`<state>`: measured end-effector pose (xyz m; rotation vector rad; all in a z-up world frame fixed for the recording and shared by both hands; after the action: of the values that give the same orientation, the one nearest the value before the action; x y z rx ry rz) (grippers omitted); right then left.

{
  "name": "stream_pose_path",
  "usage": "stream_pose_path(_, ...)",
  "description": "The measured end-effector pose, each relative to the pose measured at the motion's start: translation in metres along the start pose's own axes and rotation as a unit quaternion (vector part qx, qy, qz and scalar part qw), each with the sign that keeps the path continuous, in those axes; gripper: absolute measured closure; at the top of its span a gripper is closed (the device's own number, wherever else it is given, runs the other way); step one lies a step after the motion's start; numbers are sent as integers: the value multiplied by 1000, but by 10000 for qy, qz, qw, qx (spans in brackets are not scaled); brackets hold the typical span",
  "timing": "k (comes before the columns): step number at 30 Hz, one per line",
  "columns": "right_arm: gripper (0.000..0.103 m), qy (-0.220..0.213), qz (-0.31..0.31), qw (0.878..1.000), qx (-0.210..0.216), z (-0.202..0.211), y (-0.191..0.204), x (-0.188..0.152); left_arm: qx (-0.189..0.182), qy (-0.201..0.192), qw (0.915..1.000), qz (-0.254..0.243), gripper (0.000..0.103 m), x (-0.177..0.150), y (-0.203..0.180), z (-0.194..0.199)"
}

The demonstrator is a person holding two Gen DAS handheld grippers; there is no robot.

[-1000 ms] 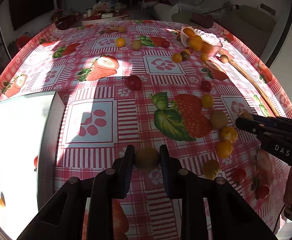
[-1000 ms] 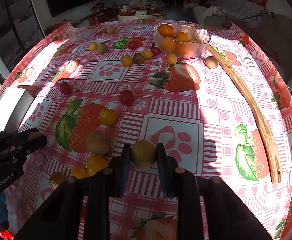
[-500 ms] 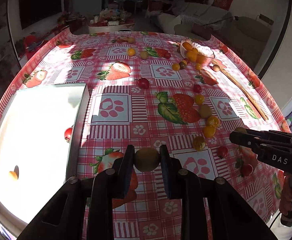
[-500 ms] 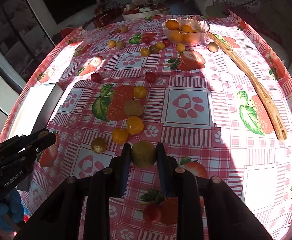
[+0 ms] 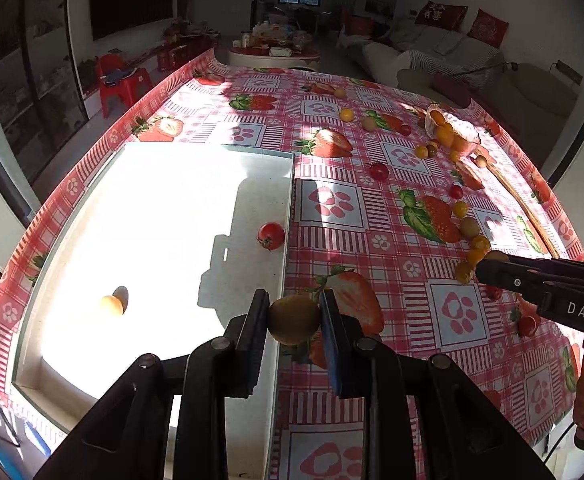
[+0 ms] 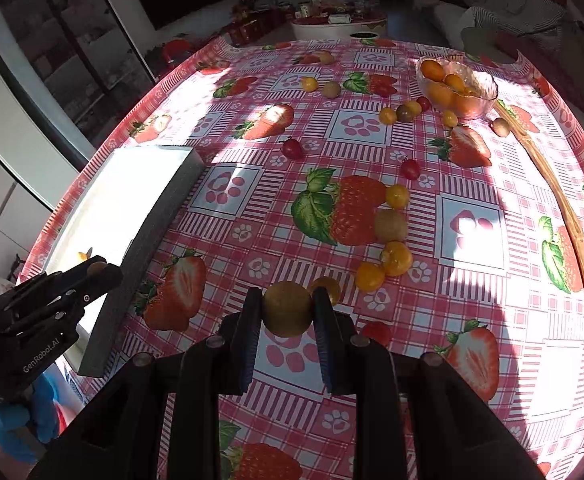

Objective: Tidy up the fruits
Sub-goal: 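Carry both fruits over the white tray and open both grippers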

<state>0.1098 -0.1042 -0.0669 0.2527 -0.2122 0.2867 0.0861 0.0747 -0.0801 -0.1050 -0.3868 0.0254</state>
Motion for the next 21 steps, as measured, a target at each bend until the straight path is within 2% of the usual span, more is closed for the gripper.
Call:
stream_pose_path(12,75,257,685,9967,363,-21,98,19,457,3,9970,622,76,-25,82,6)
stream_pose_path(21,75,603,1108,9900,625,-50,164,32,663,170,9935,907,76,-38,114,-5)
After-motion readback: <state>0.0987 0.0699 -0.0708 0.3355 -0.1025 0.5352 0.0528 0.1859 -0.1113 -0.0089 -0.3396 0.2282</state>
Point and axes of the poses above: each gripper's, at about its wrist camera, not at the fingertips, and z roughly against the way its jaws point, y to its left, x to its top, the point moved 10 cm from there along -z, roughly the way its jaws point, and after that the axes turned 15 degrees about y, right-handed, at the moved point
